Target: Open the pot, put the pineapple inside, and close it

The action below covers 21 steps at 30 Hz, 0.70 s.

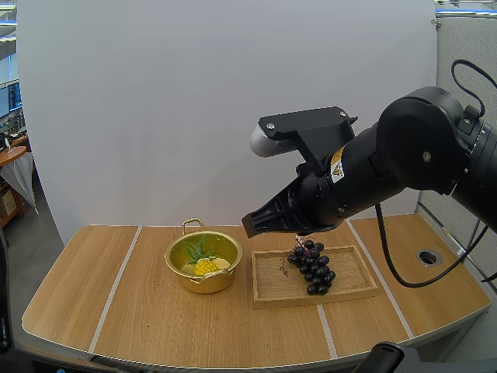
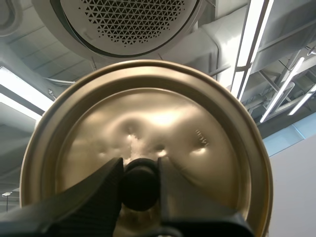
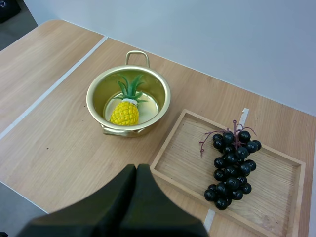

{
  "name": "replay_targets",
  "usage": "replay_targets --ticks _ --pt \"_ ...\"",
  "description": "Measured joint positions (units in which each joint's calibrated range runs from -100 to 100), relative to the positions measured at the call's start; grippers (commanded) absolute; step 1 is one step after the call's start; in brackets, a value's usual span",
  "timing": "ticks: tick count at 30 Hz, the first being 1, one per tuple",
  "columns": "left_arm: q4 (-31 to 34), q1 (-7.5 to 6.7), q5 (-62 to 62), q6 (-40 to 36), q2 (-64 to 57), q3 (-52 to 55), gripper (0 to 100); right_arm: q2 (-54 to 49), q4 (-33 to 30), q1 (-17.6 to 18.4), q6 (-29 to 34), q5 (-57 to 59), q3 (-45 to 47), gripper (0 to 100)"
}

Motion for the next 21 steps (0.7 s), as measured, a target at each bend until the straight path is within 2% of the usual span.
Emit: replay_targets --ticks 5,9,10,13,14,17,21 --pt "0.0 0.00 -1.0 0.0 -0.3 0.0 0 0.0 0.1 0.0 0.0 0.0 0.0 0" --pt "0.0 0.00 16.5 -0.1 -1.0 -0.2 0 0.0 0.1 0.0 0.0 0.0 0.0 0" --pt "0.1 0.00 17.6 -0.3 -1.0 -0.2 0 0.0 0.1 0.0 0.0 0.0 0.0 0" --pt "0.1 0.00 42.3 -0.6 0.9 -0.2 0 0.0 0.1 0.0 0.0 0.0 0.0 0" --pt "0.1 0.00 47.1 -0.7 1.7 -0.2 0 0.0 0.1 0.0 0.0 0.0 0.0 0" --pt "0.1 0.00 55.0 -0.7 4.0 -0.2 0 0.0 0.1 0.0 0.0 0.0 0.0 0" --pt "0.2 0.00 59.0 -0.7 8.7 0.1 0 0.0 0.1 0.0 0.0 0.0 0.0 0"
